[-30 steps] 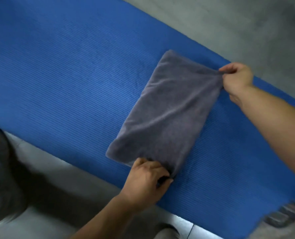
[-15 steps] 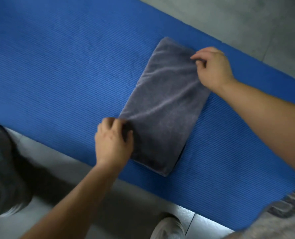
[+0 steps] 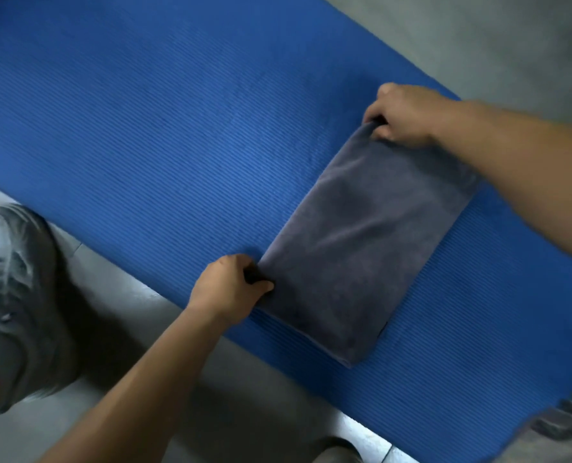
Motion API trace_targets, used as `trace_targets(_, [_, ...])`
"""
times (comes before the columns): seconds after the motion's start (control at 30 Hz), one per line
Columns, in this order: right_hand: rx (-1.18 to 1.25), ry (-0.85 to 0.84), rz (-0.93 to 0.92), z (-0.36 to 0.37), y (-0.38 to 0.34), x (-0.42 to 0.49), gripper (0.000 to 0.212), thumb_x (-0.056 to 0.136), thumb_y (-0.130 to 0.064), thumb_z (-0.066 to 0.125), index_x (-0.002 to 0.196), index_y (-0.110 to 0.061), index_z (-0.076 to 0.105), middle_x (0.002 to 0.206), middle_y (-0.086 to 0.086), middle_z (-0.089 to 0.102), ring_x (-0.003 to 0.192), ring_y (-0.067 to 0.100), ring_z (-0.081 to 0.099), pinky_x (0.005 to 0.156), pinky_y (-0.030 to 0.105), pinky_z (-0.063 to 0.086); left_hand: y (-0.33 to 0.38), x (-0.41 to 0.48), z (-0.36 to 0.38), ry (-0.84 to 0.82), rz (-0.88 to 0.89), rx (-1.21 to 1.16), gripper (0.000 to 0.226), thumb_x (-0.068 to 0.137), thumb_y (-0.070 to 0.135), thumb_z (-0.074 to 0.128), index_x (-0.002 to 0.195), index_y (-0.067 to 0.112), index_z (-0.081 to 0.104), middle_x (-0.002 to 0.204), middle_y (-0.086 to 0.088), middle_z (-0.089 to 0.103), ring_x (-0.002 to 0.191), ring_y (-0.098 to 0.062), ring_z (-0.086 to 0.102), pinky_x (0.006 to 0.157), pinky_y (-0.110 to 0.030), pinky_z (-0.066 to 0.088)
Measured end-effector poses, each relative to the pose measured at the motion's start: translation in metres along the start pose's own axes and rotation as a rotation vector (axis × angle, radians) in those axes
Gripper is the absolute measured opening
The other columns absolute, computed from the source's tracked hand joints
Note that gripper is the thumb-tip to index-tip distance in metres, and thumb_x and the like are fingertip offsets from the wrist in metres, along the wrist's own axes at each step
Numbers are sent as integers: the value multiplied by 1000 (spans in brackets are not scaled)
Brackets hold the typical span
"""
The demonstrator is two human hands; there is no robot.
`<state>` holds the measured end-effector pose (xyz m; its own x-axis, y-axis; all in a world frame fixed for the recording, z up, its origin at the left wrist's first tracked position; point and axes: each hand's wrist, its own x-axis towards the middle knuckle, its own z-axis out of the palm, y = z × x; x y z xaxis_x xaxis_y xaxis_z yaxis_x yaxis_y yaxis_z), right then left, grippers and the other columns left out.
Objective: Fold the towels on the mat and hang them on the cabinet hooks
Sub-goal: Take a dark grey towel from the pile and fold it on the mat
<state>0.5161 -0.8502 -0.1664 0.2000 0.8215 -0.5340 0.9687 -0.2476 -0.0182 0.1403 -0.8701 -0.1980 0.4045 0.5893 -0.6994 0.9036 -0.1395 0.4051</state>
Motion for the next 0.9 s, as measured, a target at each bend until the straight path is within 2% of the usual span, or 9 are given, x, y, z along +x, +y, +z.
trace_targets(0.1, [-59,35,-16,-15,3,9,22,89,-32,68,108,-20,69,111,10,59,105,36,58,88,48,50,-10,-3,-5,122,-6,-255,30,82,29,77,66,27,52,63,8,57,63,-11,54,55,-28,36])
trace_targets(0.17, [-58,95,0,-22,-2,18,22,90,-32,66,106,-17,68,112,13,64,105,37,59,86,46,50,-20,-1,-13,216,-70,-414,22,83,26,76,71,23,57,64,7,62,67,-16,62,59,-33,47])
trace_targets(0.3, [-56,245,28,-36,-33,46,27,94,-34,58,108,-12,65,113,20,63,103,42,59,84,49,50,-38,16,-44,361,-85,-313,7,90,29,69,85,24,67,72,8,66,81,-25,65,71,-38,52])
trace_targets(0.43, [127,416,106,-41,-62,74,30,94,-32,55,112,-9,62,120,22,57,108,42,56,90,47,45,-45,30,-68,526,-54,-291,21,91,32,66,78,17,64,67,3,62,75,-27,61,65,-37,48])
trace_targets(0.57, [354,529,134,-45,-64,79,31,91,-31,52,112,-11,64,121,18,59,109,32,56,91,33,42,-47,30,-79,629,103,-451,9,91,25,67,83,23,68,82,8,66,82,-12,62,76,-36,53])
trace_targets(0.63, [458,579,146,-44,-58,67,31,90,-31,53,110,-12,66,119,15,61,106,26,58,87,22,40,-41,21,-77,687,242,-429,4,90,18,71,89,21,69,88,8,64,84,-5,58,80,-22,48])
trace_targets(0.73, [604,601,133,-32,-38,39,40,90,-40,51,108,-10,69,115,14,64,104,21,60,86,9,38,-29,9,-56,688,477,-315,8,86,10,75,91,15,70,88,2,62,83,-13,58,78,-20,45])
trace_targets(0.83, [758,613,222,-7,-13,17,49,87,-53,52,104,-11,72,107,11,70,96,14,62,92,26,48,-24,6,-20,574,609,-220,10,85,21,75,94,17,76,91,1,65,83,-23,64,76,-36,52])
trace_targets(0.9, [816,629,288,10,0,9,47,83,-56,59,99,-15,73,97,4,71,88,7,61,86,28,51,-25,5,3,499,635,-132,11,86,28,74,94,23,78,89,5,65,81,-22,63,73,-41,51])
